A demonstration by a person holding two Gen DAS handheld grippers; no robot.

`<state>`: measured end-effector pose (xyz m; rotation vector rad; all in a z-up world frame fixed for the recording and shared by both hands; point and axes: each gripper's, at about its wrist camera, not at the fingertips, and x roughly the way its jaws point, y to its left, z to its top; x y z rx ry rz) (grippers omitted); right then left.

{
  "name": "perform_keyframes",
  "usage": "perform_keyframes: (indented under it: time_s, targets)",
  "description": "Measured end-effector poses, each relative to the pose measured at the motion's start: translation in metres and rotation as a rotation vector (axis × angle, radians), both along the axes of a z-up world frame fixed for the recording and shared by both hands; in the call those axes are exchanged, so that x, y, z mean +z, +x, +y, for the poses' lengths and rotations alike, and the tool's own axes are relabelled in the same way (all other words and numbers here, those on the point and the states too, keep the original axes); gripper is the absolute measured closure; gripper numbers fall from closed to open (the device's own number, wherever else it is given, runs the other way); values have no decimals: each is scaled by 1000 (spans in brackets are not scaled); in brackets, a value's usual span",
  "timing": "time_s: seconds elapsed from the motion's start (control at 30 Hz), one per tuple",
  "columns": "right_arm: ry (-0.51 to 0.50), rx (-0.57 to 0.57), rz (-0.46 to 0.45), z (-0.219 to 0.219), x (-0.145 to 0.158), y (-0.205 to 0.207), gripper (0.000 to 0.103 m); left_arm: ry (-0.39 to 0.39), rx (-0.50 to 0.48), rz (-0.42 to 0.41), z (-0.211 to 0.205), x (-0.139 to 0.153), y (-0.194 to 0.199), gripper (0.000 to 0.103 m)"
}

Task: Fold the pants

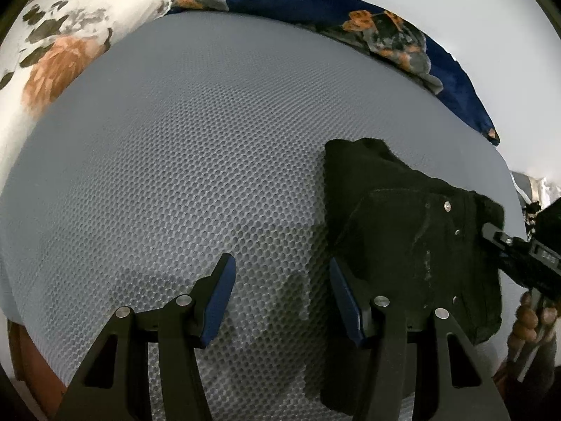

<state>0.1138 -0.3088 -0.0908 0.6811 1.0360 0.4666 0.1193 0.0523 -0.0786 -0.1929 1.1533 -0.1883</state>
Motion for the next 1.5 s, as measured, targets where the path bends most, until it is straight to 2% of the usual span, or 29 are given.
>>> perform_keyframes:
  time_s: [0.13, 0.27, 0.33, 0.5, 0.63, 0.83, 1.0, 1.5]
  targets:
    - [-44, -24, -62, 0, 33, -10, 91, -1, -21, -16, -8, 4, 6, 46]
    - [-72, -77, -95, -21, 50, -14, 91, 1, -54, -37, -23, 11, 11, 46]
    - [-71, -117, -76, -35, 45, -13, 91, 5, -76, -48, -31, 14, 15, 46]
    - [-112, -218, 39, -64, 3, -16, 92, 37, -124, -73, -53, 15, 21, 46]
    - [-75, -260, 68, -79, -19, -15, 91, 55, -148, -63, -65, 6, 26, 46]
    - [-147, -250, 69, -71, -17, -12, 82, 133, -185, -46, -81, -17, 30, 46]
    - [-158, -263, 84, -67, -13, -18, 78, 181, -211, -68, -87, -19, 25, 46]
    - [-233, -242, 95, -53, 7, -84, 78, 150, -280, -48, -97, -9, -17, 46]
